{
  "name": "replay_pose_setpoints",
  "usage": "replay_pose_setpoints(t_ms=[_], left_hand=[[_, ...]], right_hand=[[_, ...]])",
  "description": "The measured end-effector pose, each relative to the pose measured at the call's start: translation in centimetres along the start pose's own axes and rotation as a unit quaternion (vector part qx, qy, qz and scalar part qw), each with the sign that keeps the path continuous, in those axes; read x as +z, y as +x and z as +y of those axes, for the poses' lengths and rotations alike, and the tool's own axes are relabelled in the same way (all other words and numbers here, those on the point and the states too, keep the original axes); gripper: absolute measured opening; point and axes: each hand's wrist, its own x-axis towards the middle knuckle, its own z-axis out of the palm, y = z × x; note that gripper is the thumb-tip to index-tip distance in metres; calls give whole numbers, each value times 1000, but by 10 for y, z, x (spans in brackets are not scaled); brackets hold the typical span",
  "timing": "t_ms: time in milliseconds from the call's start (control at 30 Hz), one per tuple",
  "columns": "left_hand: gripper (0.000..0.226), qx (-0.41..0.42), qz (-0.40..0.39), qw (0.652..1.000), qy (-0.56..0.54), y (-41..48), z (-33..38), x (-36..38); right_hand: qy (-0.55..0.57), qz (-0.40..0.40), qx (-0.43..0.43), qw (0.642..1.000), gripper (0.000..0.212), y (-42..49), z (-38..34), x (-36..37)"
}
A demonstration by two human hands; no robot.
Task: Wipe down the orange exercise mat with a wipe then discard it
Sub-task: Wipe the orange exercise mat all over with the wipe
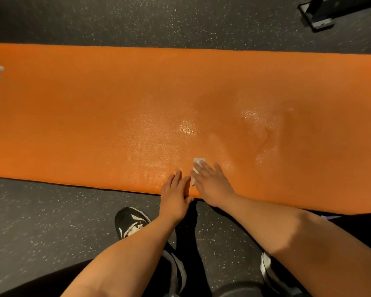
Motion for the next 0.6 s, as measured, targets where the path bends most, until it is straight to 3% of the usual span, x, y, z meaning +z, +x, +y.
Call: replay_pose_setpoints(t_ms=[133, 333, 533, 600], left_hand=[[50, 5, 31, 999, -13, -7, 6, -2], [19, 9, 46, 998, -34, -11, 14, -6], [20, -11, 53, 997, -57, -12, 24, -17], [22, -31, 61, 995, -71, -14, 31, -20]], right_hand=[[58, 39, 128, 989, 54, -7, 1, -8], [106, 14, 16, 994, 47, -31, -24, 4], [114, 55, 101, 987, 53, -39, -6, -11], [131, 60, 94, 985, 54, -42, -15, -12]])
